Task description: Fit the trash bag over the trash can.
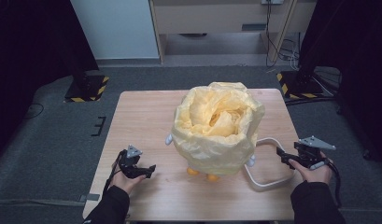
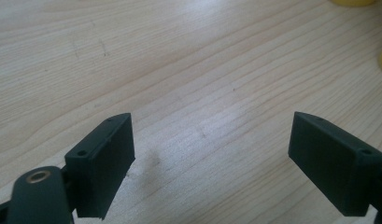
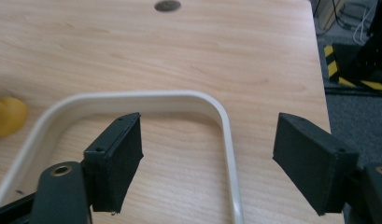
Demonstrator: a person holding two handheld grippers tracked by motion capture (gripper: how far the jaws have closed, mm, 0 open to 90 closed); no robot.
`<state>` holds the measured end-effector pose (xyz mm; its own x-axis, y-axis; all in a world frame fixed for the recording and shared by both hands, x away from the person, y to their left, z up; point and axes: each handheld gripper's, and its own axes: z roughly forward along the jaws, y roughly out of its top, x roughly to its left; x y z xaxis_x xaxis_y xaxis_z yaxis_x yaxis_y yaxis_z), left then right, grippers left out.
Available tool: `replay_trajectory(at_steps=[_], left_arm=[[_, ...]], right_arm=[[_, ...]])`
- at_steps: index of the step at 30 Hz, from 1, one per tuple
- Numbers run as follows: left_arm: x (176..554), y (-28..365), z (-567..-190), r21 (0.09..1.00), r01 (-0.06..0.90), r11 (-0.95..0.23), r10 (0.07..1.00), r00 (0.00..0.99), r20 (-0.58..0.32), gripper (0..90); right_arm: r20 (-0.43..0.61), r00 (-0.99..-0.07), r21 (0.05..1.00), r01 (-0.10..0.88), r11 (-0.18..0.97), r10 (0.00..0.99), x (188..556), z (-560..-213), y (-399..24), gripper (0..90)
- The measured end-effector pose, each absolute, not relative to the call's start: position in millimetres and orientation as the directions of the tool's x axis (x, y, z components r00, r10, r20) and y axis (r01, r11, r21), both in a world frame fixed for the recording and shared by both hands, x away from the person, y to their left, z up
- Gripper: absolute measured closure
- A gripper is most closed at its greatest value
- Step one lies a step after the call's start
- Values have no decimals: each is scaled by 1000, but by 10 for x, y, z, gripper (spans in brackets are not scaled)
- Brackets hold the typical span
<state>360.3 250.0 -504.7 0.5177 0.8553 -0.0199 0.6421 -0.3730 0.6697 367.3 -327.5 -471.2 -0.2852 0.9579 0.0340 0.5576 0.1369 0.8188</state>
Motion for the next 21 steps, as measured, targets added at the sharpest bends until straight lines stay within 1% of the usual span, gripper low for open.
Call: replay_trajectory(at_steps=[9,16,18,21], left_arm=[[3624,2484,-5116,629,662,-408,847,532,-12,131],[3632,2477,-5138,619,669,-412,844,536,-17,132],[3633,2476,-5141,616,669,-415,844,537,-16,132],[3632,2472,-5144,611,673,-417,843,538,-17,133]], right_arm=[[77,-222,712,695,102,972,3663,-4910,-3428,354],[74,-180,645,759,91,981,3638,-4962,-3470,447],[86,-154,627,776,67,984,3621,-4959,-3478,480],[96,-145,602,797,59,985,3605,-4974,-3501,516]])
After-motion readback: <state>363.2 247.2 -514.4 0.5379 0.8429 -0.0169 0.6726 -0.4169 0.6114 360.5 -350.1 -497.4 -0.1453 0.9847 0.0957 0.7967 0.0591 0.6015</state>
